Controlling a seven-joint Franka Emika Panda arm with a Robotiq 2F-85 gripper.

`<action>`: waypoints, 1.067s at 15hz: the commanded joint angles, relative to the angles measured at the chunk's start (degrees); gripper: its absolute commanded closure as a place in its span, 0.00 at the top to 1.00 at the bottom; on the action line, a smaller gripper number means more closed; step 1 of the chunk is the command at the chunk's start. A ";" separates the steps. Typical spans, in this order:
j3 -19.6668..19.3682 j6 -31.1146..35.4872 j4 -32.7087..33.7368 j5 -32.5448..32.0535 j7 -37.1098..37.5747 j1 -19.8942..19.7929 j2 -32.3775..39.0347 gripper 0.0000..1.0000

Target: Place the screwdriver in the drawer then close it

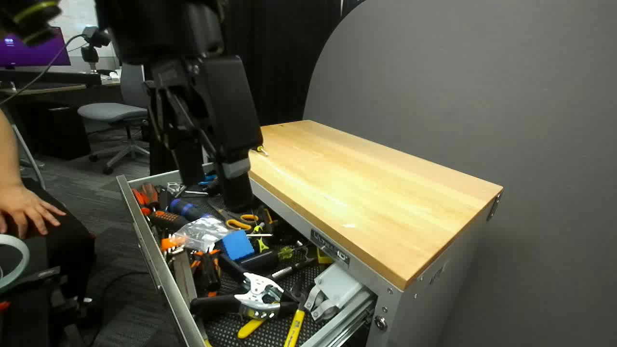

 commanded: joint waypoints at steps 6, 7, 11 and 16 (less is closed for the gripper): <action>-0.02 -0.18 0.28 0.04 -0.01 0.07 -0.13 1.00; -0.02 -0.18 0.28 0.04 -0.01 0.07 -0.13 1.00; 2.40 0.57 2.39 -1.65 0.85 1.19 4.15 1.00; 7.49 2.41 10.55 -0.70 -2.78 8.46 16.56 1.00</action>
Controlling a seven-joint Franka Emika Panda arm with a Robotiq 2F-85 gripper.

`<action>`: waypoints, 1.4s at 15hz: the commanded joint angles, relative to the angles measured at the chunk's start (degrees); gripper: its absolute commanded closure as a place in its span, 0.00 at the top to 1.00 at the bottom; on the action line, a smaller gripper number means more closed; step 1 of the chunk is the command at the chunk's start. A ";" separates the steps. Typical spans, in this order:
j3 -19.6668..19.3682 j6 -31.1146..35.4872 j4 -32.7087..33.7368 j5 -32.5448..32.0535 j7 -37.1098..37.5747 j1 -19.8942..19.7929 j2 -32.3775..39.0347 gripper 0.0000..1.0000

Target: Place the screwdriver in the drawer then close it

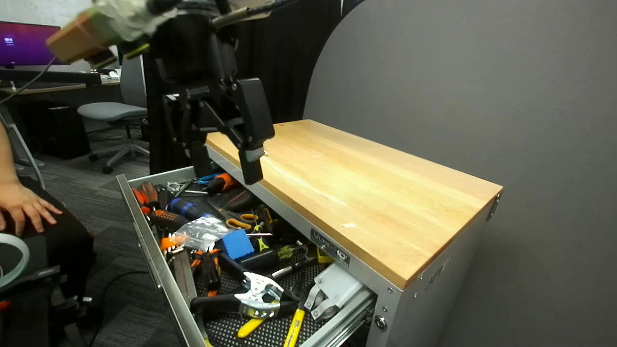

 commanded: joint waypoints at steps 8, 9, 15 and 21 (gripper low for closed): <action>6.09 1.78 23.22 0.44 -14.24 9.73 27.27 1.00; 6.53 2.39 24.62 0.62 -15.50 9.97 28.86 1.00; 9.36 8.36 30.58 -0.22 -19.79 11.09 35.66 1.00; 12.26 11.43 34.09 0.13 -22.53 12.57 39.87 1.00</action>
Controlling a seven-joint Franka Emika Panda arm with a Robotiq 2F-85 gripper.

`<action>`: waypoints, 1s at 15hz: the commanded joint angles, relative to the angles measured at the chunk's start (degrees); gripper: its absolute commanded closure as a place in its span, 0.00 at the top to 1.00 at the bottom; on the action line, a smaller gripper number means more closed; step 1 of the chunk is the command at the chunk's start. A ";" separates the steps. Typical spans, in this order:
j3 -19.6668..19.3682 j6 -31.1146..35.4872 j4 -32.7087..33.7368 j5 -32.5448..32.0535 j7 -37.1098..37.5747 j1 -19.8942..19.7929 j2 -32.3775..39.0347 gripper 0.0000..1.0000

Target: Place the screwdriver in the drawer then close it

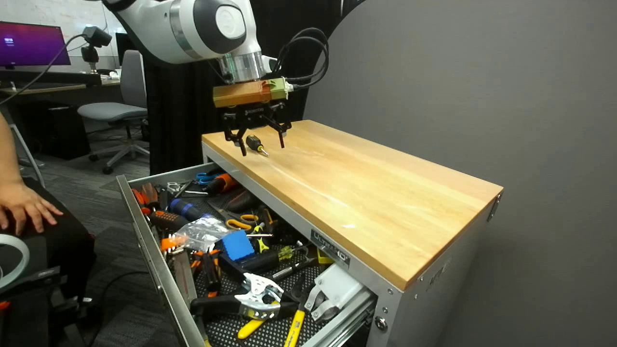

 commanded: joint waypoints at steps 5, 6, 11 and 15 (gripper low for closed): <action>3.63 0.03 6.18 0.45 -6.96 1.79 5.23 1.00; 3.73 0.20 6.37 -0.28 -6.73 2.64 5.67 1.00; 4.53 -0.46 10.20 -0.73 -10.60 4.67 8.81 1.00; 3.95 -0.29 12.84 -1.53 -12.78 5.81 11.14 0.68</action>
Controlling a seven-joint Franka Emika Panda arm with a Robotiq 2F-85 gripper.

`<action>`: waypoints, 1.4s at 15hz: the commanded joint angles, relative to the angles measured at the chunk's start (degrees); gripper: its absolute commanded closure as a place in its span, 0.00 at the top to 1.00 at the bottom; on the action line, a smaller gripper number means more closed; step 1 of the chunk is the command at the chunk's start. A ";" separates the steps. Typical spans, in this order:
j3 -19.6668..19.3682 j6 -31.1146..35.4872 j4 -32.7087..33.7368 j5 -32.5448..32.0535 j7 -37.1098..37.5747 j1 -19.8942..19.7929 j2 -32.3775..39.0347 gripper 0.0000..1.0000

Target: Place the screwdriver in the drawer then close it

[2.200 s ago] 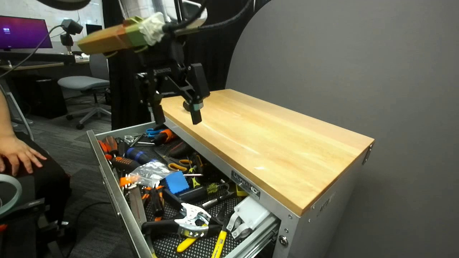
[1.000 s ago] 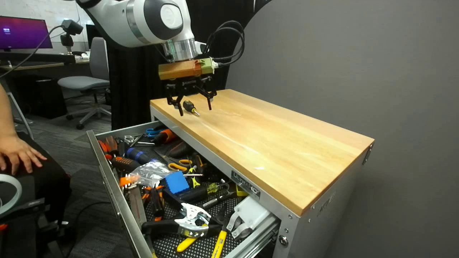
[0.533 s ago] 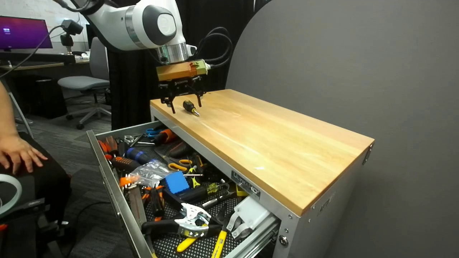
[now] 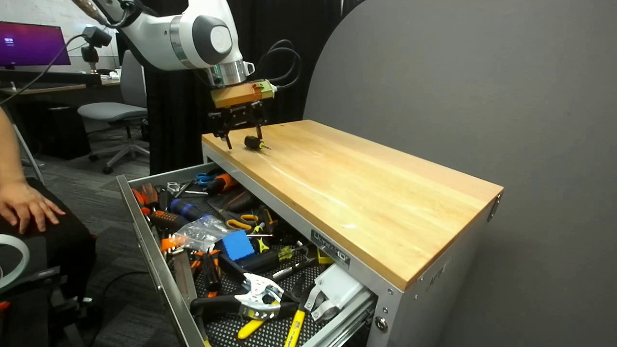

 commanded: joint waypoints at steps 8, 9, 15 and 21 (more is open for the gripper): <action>-2.10 -0.74 6.54 -4.12 -3.18 1.13 4.82 0.69; -2.23 -0.56 6.43 -4.24 -3.14 1.09 4.85 0.69; -3.70 -2.02 5.60 -4.43 -1.98 0.81 4.59 0.19; -5.35 -12.17 1.68 -6.70 0.59 2.05 -2.54 0.21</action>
